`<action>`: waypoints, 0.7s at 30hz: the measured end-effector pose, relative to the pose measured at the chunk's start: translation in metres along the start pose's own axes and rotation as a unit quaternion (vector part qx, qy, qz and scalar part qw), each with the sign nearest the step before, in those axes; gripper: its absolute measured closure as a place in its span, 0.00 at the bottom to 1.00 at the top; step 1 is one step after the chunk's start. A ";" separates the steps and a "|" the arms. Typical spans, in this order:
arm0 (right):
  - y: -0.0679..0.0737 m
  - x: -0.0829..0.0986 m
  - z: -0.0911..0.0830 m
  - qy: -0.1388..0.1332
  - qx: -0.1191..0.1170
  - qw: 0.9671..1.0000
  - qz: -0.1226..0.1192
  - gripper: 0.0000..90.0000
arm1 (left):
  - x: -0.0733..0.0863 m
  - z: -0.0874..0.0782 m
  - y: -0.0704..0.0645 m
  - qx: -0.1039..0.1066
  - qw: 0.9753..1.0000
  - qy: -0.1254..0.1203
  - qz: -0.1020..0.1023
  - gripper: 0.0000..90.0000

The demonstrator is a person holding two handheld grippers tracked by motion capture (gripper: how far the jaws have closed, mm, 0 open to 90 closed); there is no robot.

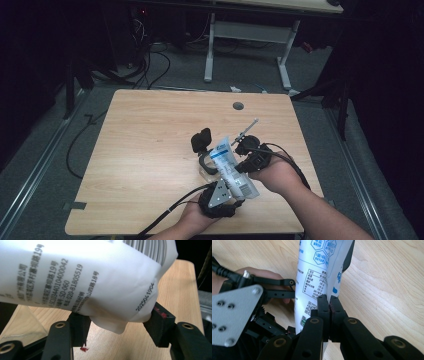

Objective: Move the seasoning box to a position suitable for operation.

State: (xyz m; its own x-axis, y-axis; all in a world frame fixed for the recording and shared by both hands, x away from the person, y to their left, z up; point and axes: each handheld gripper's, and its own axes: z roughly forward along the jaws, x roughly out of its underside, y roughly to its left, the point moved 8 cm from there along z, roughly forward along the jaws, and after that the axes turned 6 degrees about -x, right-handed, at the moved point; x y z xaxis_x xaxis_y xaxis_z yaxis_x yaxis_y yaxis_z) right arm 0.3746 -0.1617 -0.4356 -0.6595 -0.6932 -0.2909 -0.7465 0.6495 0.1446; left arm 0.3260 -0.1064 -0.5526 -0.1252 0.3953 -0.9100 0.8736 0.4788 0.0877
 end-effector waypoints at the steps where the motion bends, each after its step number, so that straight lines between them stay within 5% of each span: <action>1: 0.000 0.000 0.001 0.001 -0.001 1.000 0.000 1.00 | 0.000 0.000 0.000 0.002 1.000 0.001 -0.004 0.47; 10: -0.003 -0.003 -0.001 -0.003 0.005 1.000 0.010 0.99 | -0.002 -0.003 0.004 -0.014 1.000 -0.005 -0.011 0.51; 21: 0.004 -0.007 -0.005 -0.004 0.006 1.000 -0.002 1.00 | -0.001 -0.006 0.008 -0.005 0.999 -0.012 -0.032 0.45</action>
State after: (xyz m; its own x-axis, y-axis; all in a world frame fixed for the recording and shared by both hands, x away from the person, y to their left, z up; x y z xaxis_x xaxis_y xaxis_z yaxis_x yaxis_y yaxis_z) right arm 0.3752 -0.1561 -0.4279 -0.6553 -0.6939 -0.2985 -0.7485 0.6497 0.1326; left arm 0.3305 -0.0984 -0.5490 -0.1689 0.3450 -0.9233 0.8590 0.5108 0.0337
